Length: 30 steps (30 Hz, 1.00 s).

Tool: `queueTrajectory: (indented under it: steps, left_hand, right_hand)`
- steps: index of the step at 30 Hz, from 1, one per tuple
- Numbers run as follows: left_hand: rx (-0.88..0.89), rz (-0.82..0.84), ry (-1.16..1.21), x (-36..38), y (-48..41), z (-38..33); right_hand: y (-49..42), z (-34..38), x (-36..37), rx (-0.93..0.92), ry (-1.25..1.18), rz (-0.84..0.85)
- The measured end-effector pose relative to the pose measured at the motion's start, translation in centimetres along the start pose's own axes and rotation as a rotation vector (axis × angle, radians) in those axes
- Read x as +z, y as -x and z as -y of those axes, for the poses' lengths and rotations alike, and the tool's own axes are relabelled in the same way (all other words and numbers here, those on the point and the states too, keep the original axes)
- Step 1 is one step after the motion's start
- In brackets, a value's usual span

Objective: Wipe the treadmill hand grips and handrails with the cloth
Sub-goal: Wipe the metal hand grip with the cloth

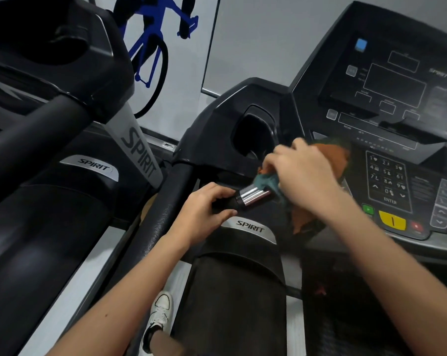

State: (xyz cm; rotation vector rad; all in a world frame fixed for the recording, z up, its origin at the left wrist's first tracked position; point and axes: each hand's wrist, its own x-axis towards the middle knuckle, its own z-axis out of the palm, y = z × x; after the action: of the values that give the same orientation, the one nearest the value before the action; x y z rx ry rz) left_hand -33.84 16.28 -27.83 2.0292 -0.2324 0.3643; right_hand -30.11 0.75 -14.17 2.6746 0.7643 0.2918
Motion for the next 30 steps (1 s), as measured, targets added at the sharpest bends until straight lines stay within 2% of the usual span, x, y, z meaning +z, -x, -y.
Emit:
queueTrajectory:
  steps: [3, 9, 12, 14, 16, 19, 22, 24, 27, 30]
  left_hand:
    - [-0.002, -0.001, 0.008, -0.1, 0.0, 0.1]
    - [0.016, -0.004, -0.011, 0.0, 0.0, 0.1]
    - [0.030, -0.008, -0.009, 0.0, 0.0, 0.2]
    - [0.031, -0.014, -0.004, 0.0, -0.1, 0.2]
    - [0.025, -0.013, -0.010, 0.1, -0.1, 0.3]
    - [0.028, -0.007, -0.004, 0.2, -0.2, 0.5]
    - [0.025, -0.005, -0.010, 0.2, 0.0, 0.3]
    - [0.019, -0.002, -0.020, 0.1, 0.0, 0.2]
    - [0.009, 0.000, -0.013, 0.1, 0.0, 0.0]
    - [0.005, 0.007, -0.014, 0.1, 0.1, -0.1]
  right_hand:
    - [-0.8, -0.8, -1.3, 0.039, 0.038, 0.047]
    - [-2.8, 2.5, 0.3, -0.124, -0.056, 0.314]
    - [-3.3, 1.3, -0.3, -0.029, -0.113, 0.339]
    - [-3.1, -0.8, -0.9, 0.067, -0.132, 0.293]
    - [-2.2, -2.8, -0.8, 0.162, -0.363, 0.210]
    - [-0.2, -3.5, 0.2, 0.251, -0.674, -0.018]
    - [1.5, -2.9, 1.2, 0.404, -0.762, -0.304]
    - [2.5, -2.9, 1.4, 0.489, -0.804, -0.411]
    - [3.8, -3.1, 1.3, 0.542, -0.809, -0.455]
    - [4.1, -3.5, 1.2, 0.520, -0.839, -0.410]
